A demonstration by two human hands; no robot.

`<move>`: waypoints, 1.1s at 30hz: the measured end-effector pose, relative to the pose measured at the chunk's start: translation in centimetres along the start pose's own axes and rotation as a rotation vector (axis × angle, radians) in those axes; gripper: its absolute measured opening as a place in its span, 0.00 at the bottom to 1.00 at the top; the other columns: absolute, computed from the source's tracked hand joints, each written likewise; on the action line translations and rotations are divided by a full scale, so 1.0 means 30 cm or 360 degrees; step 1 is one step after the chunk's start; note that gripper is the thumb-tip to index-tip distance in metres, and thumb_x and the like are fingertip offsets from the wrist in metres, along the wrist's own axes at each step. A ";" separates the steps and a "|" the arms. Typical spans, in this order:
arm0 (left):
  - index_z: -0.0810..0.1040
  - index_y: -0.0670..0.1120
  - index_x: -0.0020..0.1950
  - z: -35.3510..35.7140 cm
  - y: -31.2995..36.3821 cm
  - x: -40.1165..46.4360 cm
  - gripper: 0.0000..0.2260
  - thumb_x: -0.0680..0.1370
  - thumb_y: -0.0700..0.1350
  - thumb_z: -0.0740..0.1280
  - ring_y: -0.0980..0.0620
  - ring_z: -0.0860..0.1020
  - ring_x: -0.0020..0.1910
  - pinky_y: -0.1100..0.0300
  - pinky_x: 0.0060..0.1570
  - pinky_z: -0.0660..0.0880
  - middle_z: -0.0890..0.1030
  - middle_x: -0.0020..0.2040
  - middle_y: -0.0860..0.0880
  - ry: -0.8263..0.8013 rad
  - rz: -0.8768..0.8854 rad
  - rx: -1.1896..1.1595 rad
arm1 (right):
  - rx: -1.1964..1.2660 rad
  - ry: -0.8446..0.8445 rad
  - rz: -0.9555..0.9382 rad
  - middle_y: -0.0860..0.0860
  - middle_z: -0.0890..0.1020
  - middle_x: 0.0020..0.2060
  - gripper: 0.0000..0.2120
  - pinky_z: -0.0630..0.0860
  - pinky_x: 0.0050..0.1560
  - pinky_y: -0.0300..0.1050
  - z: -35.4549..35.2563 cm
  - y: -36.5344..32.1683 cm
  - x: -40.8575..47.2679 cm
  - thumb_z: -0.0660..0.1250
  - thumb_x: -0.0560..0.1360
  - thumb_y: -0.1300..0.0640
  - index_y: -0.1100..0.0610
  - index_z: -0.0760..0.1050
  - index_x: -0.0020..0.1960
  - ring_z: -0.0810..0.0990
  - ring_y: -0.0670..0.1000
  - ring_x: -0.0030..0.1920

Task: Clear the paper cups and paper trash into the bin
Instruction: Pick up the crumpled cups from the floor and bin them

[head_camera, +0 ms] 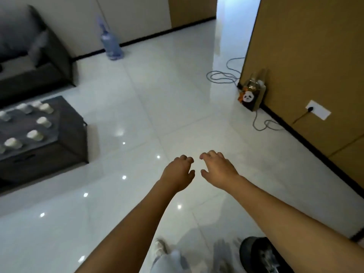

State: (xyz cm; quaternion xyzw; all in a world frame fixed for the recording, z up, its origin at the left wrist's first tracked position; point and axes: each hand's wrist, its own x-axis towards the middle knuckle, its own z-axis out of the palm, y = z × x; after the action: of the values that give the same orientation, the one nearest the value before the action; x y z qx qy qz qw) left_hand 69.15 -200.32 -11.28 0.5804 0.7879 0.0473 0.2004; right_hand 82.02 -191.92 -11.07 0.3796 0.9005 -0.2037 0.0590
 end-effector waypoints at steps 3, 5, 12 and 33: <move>0.67 0.46 0.71 -0.090 -0.275 -0.148 0.19 0.80 0.49 0.59 0.47 0.71 0.63 0.54 0.57 0.73 0.72 0.66 0.47 0.0146 -0.0260 -0.0095 | -0.0113 -0.0045 -0.0260 0.52 0.70 0.64 0.21 0.73 0.58 0.51 0.025 -0.304 0.105 0.61 0.78 0.52 0.52 0.64 0.70 0.69 0.55 0.63; 0.67 0.46 0.71 -0.142 -0.466 -0.260 0.19 0.80 0.49 0.59 0.48 0.71 0.63 0.55 0.57 0.72 0.72 0.66 0.47 0.0220 -0.0417 -0.0147 | -0.0161 -0.0081 -0.0414 0.52 0.70 0.65 0.22 0.73 0.58 0.51 0.065 -0.529 0.167 0.61 0.78 0.52 0.53 0.63 0.70 0.69 0.56 0.64; 0.67 0.47 0.71 -0.308 -1.161 -0.758 0.19 0.80 0.49 0.61 0.48 0.73 0.62 0.55 0.60 0.73 0.72 0.67 0.47 0.0398 -0.0973 -0.0270 | -0.0208 -0.0214 -0.0878 0.52 0.70 0.66 0.23 0.73 0.59 0.50 0.311 -1.403 0.288 0.63 0.78 0.51 0.52 0.63 0.71 0.69 0.55 0.64; 0.67 0.48 0.70 -0.582 -2.655 -1.566 0.19 0.80 0.51 0.60 0.49 0.72 0.62 0.57 0.58 0.71 0.71 0.65 0.48 0.0689 -0.2057 -0.0785 | -0.0435 -0.0690 -0.1793 0.51 0.69 0.67 0.26 0.72 0.61 0.50 0.897 -3.227 0.692 0.63 0.77 0.51 0.51 0.61 0.73 0.68 0.55 0.65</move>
State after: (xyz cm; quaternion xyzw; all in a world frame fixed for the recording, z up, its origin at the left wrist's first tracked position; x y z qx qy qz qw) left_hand 2.90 -267.05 -7.50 -0.0859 0.9619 0.2095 0.1529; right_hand -2.42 -250.17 -9.78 -0.2152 0.9481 -0.1587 0.1721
